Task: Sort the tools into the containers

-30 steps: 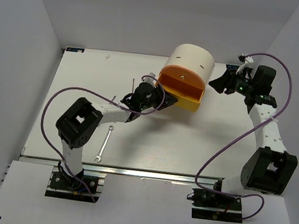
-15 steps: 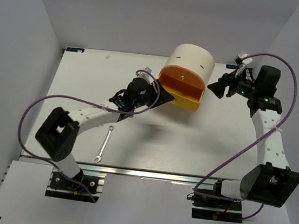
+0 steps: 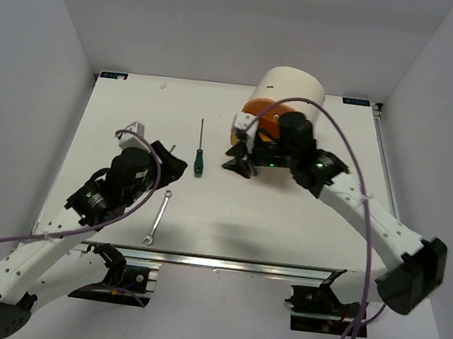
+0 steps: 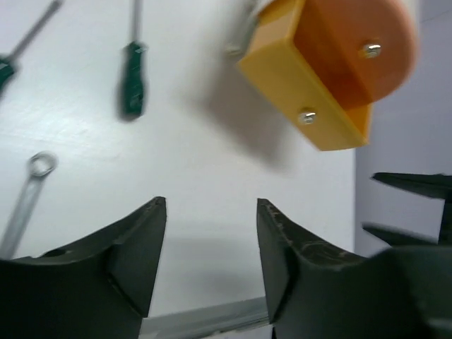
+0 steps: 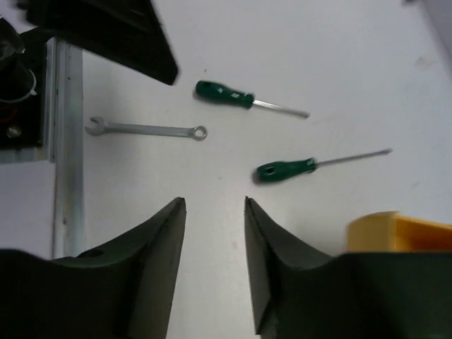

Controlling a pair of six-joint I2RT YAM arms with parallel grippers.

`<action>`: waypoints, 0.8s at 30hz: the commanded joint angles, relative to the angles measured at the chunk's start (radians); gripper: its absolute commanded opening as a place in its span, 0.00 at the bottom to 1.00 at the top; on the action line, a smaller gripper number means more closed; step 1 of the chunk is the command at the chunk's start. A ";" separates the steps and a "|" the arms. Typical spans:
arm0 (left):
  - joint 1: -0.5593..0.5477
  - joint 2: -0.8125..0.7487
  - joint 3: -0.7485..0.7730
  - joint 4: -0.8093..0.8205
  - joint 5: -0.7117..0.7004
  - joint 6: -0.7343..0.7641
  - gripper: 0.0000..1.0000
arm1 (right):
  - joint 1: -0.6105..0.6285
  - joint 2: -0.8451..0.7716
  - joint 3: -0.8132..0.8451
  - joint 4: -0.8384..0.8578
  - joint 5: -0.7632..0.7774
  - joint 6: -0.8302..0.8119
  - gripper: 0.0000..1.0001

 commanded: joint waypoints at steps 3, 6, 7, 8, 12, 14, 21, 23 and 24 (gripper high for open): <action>0.004 -0.152 -0.049 -0.365 -0.124 -0.090 0.67 | 0.127 0.256 0.143 -0.025 0.302 0.323 0.30; 0.004 -0.232 -0.065 -0.367 -0.117 -0.098 0.69 | 0.144 0.409 0.260 -0.048 0.389 0.501 0.39; 0.004 -0.247 -0.065 -0.366 -0.117 -0.092 0.69 | 0.150 0.437 0.260 -0.041 0.414 0.526 0.42; 0.004 -0.260 -0.062 -0.369 -0.118 -0.086 0.69 | 0.158 0.494 0.294 -0.027 0.445 0.543 0.47; 0.004 -0.292 -0.028 -0.410 -0.141 -0.073 0.70 | 0.202 0.659 0.452 -0.088 0.661 0.647 0.65; 0.004 -0.303 -0.016 -0.427 -0.144 -0.069 0.70 | 0.213 0.756 0.518 -0.126 0.725 0.701 0.70; 0.004 -0.333 -0.019 -0.455 -0.134 -0.096 0.70 | 0.213 0.894 0.622 -0.137 0.816 0.790 0.76; 0.004 -0.347 -0.025 -0.456 -0.129 -0.104 0.70 | 0.213 0.925 0.630 -0.133 0.851 0.795 0.75; 0.004 -0.350 -0.028 -0.459 -0.131 -0.107 0.70 | 0.213 0.933 0.636 -0.133 0.876 0.795 0.75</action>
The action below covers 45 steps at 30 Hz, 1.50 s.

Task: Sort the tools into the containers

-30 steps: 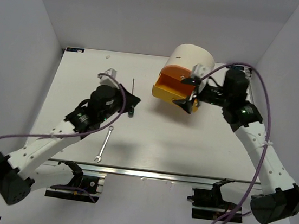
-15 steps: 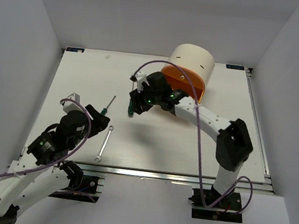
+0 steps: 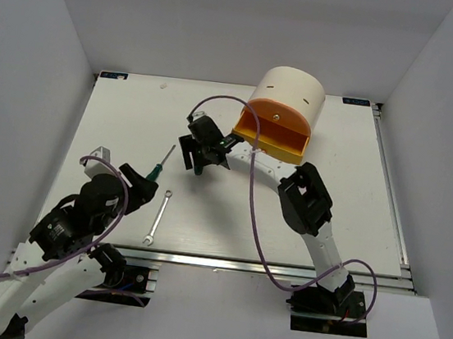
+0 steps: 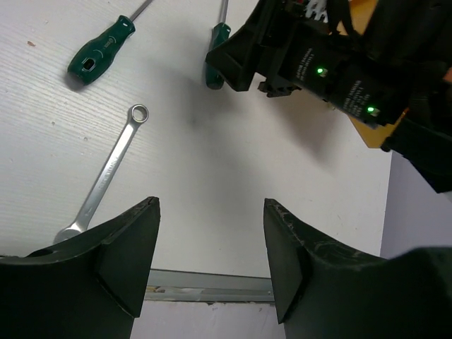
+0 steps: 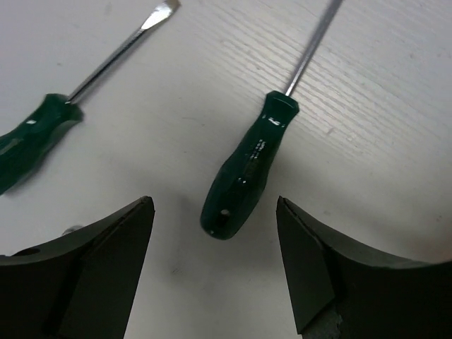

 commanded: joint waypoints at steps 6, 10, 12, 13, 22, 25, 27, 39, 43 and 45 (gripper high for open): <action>0.003 -0.014 0.024 -0.039 -0.010 -0.022 0.70 | -0.015 0.088 0.079 0.011 0.109 0.057 0.74; 0.003 -0.002 0.030 -0.040 -0.001 -0.025 0.71 | -0.018 0.133 0.104 0.020 0.105 0.057 0.72; 0.003 0.000 0.032 -0.043 0.003 -0.031 0.71 | -0.015 0.148 0.118 0.031 0.105 0.060 0.71; 0.004 0.001 0.030 -0.043 0.005 -0.034 0.71 | -0.016 0.153 0.119 0.032 0.106 0.063 0.69; 0.003 -0.010 0.024 -0.042 -0.009 -0.050 0.71 | -0.017 0.109 0.001 0.045 0.126 0.059 0.28; 0.003 -0.006 0.015 -0.028 -0.009 -0.050 0.71 | -0.017 0.049 -0.088 0.055 0.106 0.056 0.14; 0.003 -0.005 0.006 -0.014 -0.010 -0.048 0.71 | -0.023 -0.005 -0.140 0.052 0.088 0.034 0.00; 0.003 0.023 -0.066 0.092 -0.017 -0.007 0.72 | -0.096 -0.365 -0.302 -0.020 -0.455 -0.299 0.00; 0.003 0.062 -0.073 0.127 -0.006 0.019 0.73 | -0.102 -0.460 -0.367 -0.038 -0.512 -0.385 0.00; 0.003 0.078 -0.076 0.142 -0.004 0.032 0.73 | -0.107 -0.514 -0.398 -0.043 -0.543 -0.392 0.00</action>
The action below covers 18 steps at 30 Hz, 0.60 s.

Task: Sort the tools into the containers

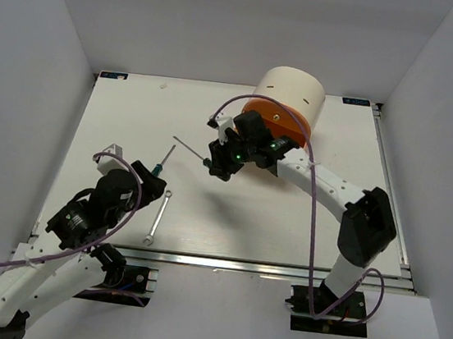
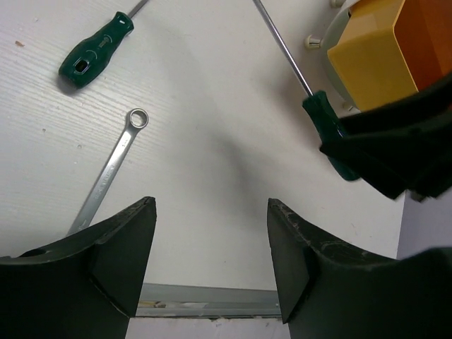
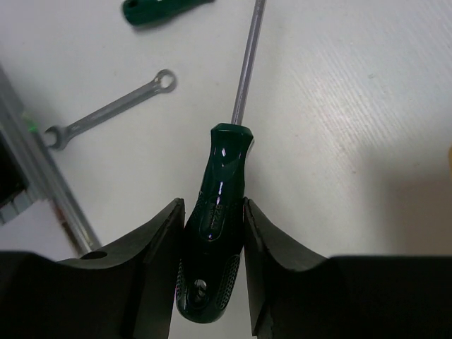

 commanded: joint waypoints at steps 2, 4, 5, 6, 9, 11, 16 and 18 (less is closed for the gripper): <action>0.003 0.039 -0.013 0.056 -0.003 0.050 0.74 | -0.004 -0.106 -0.041 -0.026 -0.127 -0.109 0.00; 0.003 0.053 -0.013 0.067 -0.010 0.063 0.75 | -0.005 -0.161 -0.049 -0.035 -0.118 -0.136 0.00; 0.003 0.065 -0.011 0.072 -0.013 0.071 0.75 | -0.005 -0.181 -0.052 -0.033 -0.098 -0.165 0.00; 0.003 0.071 -0.010 0.076 -0.013 0.077 0.76 | -0.007 -0.215 -0.052 -0.041 -0.085 -0.179 0.00; 0.003 0.110 0.003 0.096 -0.007 0.106 0.76 | -0.039 -0.264 -0.038 -0.056 -0.065 -0.210 0.00; 0.003 0.126 0.009 0.108 -0.001 0.122 0.77 | -0.077 -0.283 -0.026 -0.081 -0.063 -0.213 0.00; 0.003 0.148 -0.003 0.138 0.013 0.133 0.77 | -0.172 -0.315 0.014 -0.119 -0.080 -0.202 0.00; 0.003 0.147 -0.011 0.142 0.013 0.133 0.78 | -0.197 -0.341 0.020 -0.118 -0.052 -0.216 0.00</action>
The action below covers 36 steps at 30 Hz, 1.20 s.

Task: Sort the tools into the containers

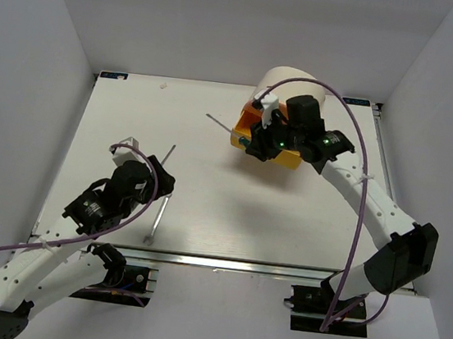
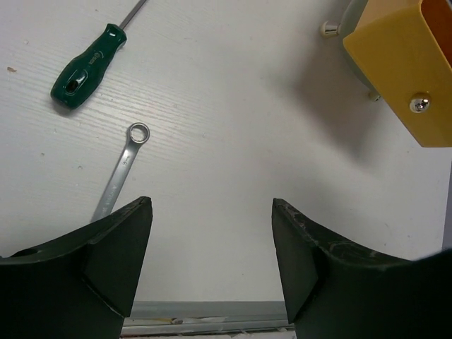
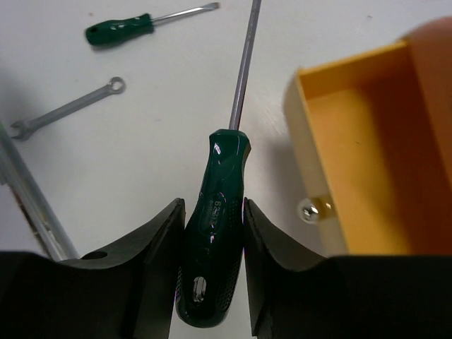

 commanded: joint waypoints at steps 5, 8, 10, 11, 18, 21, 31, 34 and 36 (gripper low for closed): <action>0.003 -0.005 -0.020 0.044 0.005 0.026 0.79 | -0.127 -0.073 0.052 -0.026 0.013 -0.098 0.00; 0.003 0.000 -0.026 0.056 0.009 0.029 0.80 | -0.181 -0.090 0.026 -0.029 -0.024 -0.164 0.00; 0.003 0.006 -0.026 0.059 0.011 0.032 0.80 | -0.210 -0.099 0.012 -0.032 -0.054 -0.200 0.00; 0.003 0.009 -0.026 0.062 0.012 0.033 0.80 | -0.218 -0.108 0.006 -0.033 -0.076 -0.233 0.00; 0.003 0.008 -0.035 0.070 0.018 0.033 0.80 | -0.325 -0.142 -0.121 -0.010 -0.148 -0.373 0.00; 0.003 0.011 -0.036 0.075 0.023 0.036 0.80 | -0.357 -0.136 -0.150 -0.009 -0.180 -0.419 0.00; 0.003 0.032 -0.018 0.078 0.028 0.047 0.80 | -0.359 -0.047 -0.148 0.112 -0.140 -0.445 0.00; 0.003 0.035 -0.021 0.084 0.031 0.047 0.80 | -0.357 -0.021 -0.126 0.143 -0.140 -0.444 0.00; 0.003 0.041 -0.020 0.085 0.032 0.049 0.80 | -0.359 -0.004 -0.100 0.155 -0.142 -0.448 0.00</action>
